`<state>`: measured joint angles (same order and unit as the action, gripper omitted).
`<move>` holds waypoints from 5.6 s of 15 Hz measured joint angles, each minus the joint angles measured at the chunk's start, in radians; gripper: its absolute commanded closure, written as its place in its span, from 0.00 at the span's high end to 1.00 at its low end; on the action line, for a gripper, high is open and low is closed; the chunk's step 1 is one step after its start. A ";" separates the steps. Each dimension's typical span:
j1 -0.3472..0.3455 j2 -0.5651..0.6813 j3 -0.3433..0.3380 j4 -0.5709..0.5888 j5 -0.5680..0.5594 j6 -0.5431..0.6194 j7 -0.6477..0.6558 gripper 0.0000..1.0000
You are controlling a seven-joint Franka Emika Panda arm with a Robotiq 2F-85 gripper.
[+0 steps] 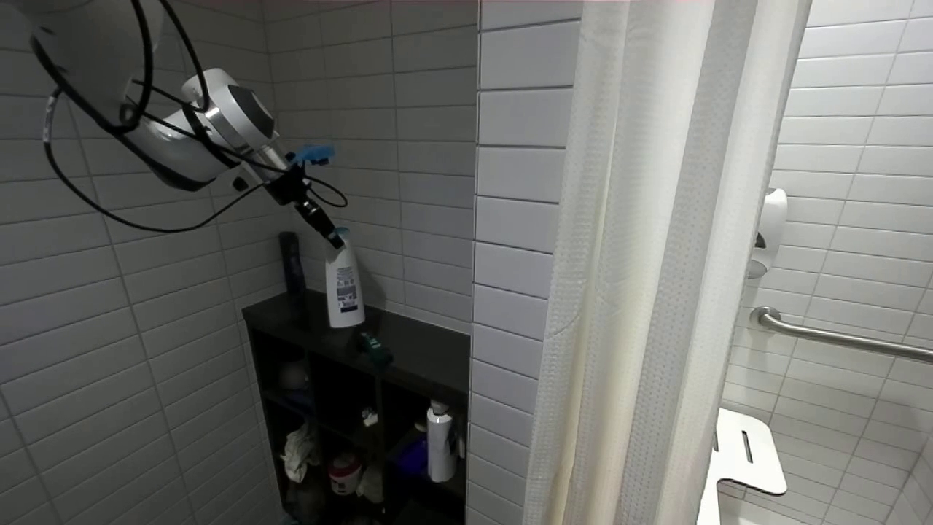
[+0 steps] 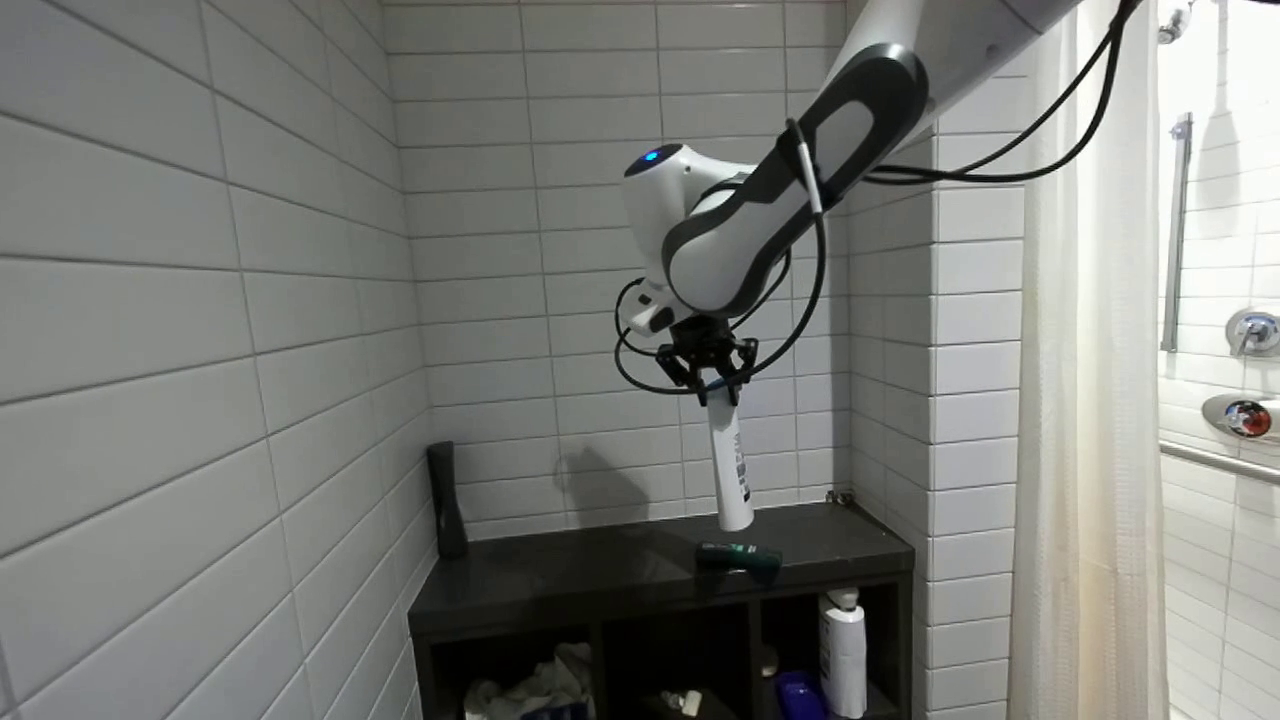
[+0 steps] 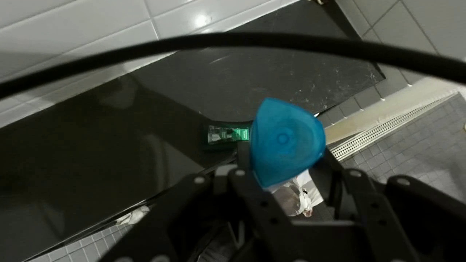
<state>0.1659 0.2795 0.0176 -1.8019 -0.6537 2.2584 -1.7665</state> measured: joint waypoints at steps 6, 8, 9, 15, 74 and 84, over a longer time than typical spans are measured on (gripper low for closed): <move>-0.035 -0.016 0.004 -0.026 0.000 0.019 -0.014 0.18; -0.051 -0.016 0.005 -0.015 0.000 0.019 -0.052 0.18; -0.058 -0.016 0.005 -0.007 0.000 0.019 -0.074 0.18; -0.104 -0.012 0.005 0.008 0.016 0.049 -0.154 0.18; -0.731 0.382 0.871 0.019 -0.844 0.433 -0.833 0.18; -0.772 0.449 0.853 0.033 -0.881 0.529 -0.833 0.18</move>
<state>-0.6066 0.7283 0.8704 -1.7686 -1.5349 2.7876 -2.5999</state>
